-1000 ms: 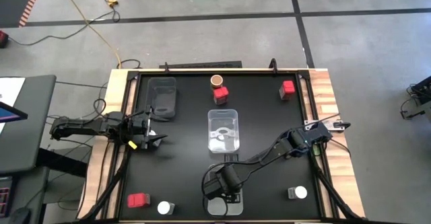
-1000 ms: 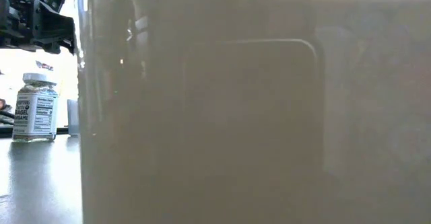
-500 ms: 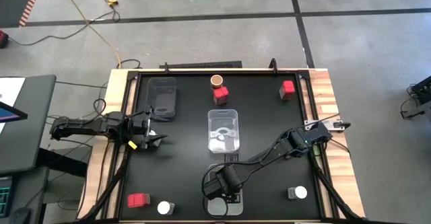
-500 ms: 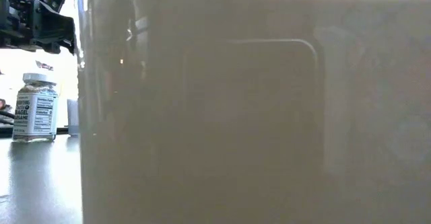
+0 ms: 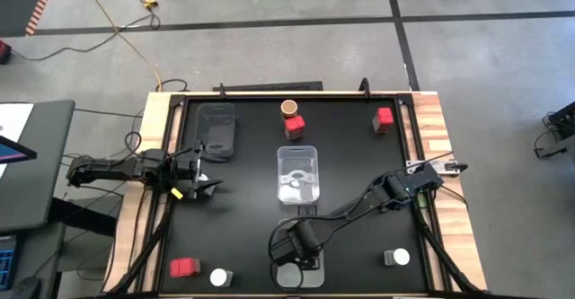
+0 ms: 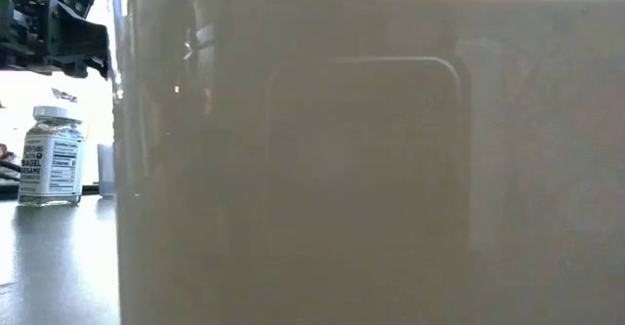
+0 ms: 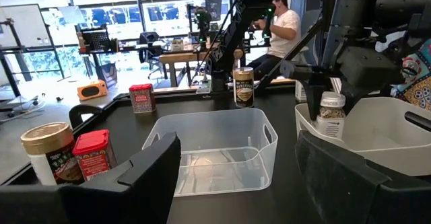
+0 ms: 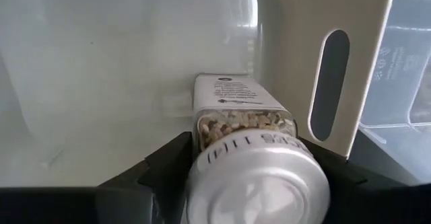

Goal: Sort spices by type
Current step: Put the white seasoning bottle into the white bin

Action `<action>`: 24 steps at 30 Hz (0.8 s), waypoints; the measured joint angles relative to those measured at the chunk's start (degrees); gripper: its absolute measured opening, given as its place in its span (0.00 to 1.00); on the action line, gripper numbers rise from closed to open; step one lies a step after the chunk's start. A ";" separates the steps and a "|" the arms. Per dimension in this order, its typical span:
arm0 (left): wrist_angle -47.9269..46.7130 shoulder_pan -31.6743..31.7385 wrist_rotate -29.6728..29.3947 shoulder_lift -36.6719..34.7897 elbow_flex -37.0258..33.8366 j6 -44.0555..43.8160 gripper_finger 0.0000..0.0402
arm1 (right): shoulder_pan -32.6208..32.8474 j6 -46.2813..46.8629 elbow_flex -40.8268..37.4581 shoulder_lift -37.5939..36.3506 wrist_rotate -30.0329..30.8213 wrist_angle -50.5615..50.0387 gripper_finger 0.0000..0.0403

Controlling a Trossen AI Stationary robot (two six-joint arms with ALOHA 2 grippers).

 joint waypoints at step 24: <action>0.00 -0.01 0.00 0.00 0.00 0.01 0.70 | 0.02 -0.01 0.00 -0.04 -0.07 -1.52 0.65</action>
